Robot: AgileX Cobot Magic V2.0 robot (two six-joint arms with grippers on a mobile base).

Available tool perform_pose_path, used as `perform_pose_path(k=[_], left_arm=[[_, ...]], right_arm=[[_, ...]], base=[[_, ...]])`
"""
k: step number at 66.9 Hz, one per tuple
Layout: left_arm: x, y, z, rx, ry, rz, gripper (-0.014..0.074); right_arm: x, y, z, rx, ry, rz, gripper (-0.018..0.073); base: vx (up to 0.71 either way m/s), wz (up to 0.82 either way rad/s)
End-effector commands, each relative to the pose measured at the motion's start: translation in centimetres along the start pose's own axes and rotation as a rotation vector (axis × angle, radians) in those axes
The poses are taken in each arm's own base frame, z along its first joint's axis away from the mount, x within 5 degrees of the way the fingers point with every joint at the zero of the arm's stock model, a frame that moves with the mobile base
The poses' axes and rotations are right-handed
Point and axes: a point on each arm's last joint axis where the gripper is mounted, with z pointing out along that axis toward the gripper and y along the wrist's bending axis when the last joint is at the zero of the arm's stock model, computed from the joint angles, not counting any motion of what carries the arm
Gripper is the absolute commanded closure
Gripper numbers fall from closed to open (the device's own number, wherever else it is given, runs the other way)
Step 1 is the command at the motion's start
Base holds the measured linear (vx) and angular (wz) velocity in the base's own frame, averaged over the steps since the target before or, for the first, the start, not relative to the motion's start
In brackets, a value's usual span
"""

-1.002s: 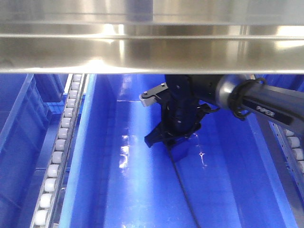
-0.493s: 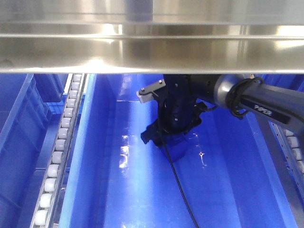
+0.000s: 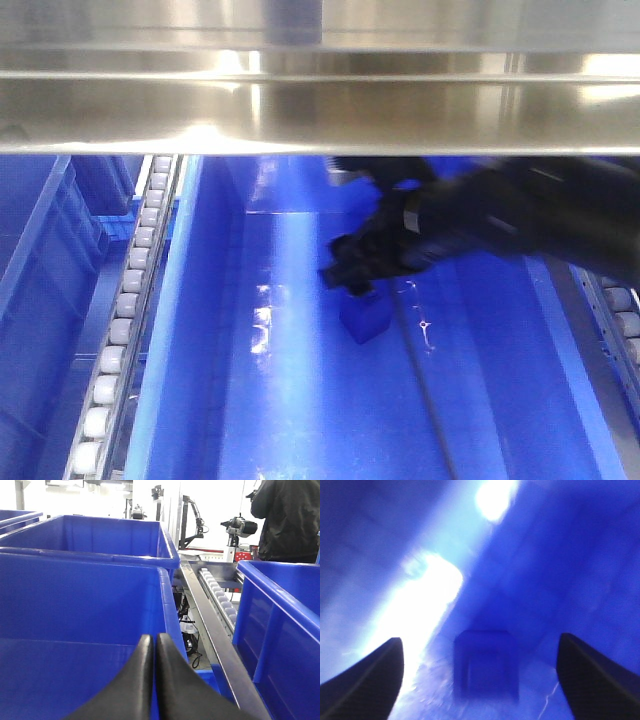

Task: Pour parts from conveyor to right shelf
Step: 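Open the right gripper to release the block into the bin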

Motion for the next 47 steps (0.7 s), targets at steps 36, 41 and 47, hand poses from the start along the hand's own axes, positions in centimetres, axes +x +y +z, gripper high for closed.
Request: perform_pose_path(k=[36,41,47], left_arm=[[0.1,0.0,0.0,0.012,-0.062,-0.016,0.0603],[0.1,0.0,0.0,0.012,-0.062,-0.016,0.0603],[0.1,0.0,0.0,0.012,-0.062,-0.016,0.0603]], right_arm=[[11.2,-0.5,-17.0,-0.024,-0.603,0.035,0.0023],[13.2,-0.5,-18.6,-0.026,-0.652,0.042,0.0023],[15.6,-0.6,-20.2,-0.024,-0.718,0.045,0.0023]], base=[[0.0,0.0],[0.0,0.0],[0.0,0.0]])
